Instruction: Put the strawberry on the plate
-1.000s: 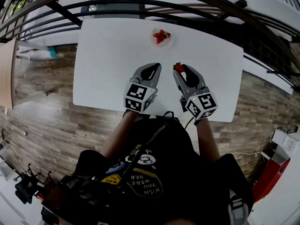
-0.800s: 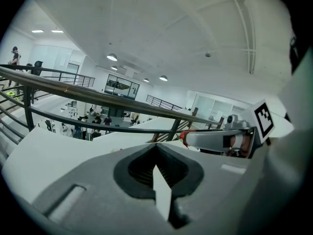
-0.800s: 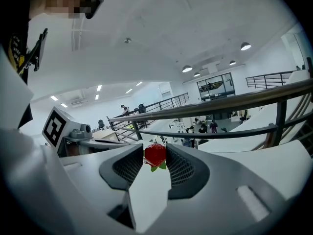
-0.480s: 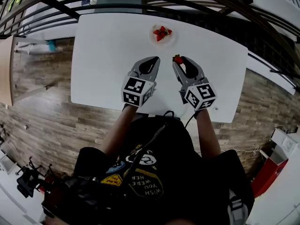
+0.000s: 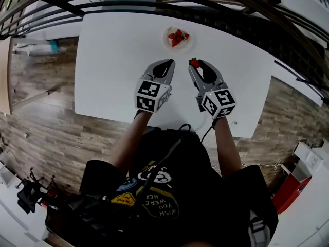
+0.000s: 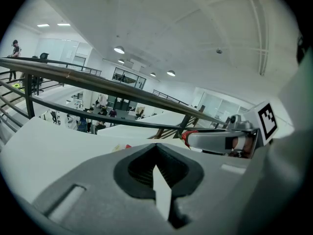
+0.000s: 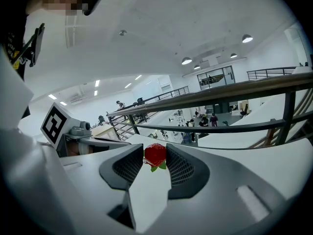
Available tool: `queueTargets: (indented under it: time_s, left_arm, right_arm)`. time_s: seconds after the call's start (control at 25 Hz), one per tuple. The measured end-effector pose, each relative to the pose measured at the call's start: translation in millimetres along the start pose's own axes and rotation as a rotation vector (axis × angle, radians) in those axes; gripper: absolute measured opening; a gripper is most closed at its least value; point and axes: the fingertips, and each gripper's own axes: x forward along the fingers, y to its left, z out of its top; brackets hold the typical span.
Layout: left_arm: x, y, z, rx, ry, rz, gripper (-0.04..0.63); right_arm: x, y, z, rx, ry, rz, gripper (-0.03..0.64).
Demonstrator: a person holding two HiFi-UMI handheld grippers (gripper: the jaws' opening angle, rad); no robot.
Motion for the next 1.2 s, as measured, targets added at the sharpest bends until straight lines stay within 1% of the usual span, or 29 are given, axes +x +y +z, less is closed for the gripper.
queueTargets:
  time_s: [0.36, 0.52, 0.76, 1.0, 1.12, 1.2]
  left_arm:
    - [27, 21, -4, -0.008, 0.027, 0.006, 0.0]
    - [38, 31, -9, 0.005, 0.04, 0.012, 0.0]
    - [50, 41, -22, -0.001, 0.074, 0.009, 0.0]
    - [65, 47, -35, -0.012, 0.11, 0.003, 0.0]
    - [72, 52, -38, 0.01, 0.121, 0.006, 0.0]
    - [76, 54, -42, 0.011, 0.13, 0.007, 0.0]
  right_arm:
    - [31, -12, -6, -0.005, 0.04, 0.018, 0.15]
    - [45, -19, -13, -0.014, 0.059, 0.02, 0.15]
    - [64, -32, -35, -0.006, 0.111, 0.015, 0.15]
    - [83, -54, -66, -0.026, 0.185, -0.004, 0.15]
    - [93, -62, -76, -0.035, 0.208, -0.007, 0.15]
    - [99, -66, -82, -0.039, 0.22, -0.005, 0.15]
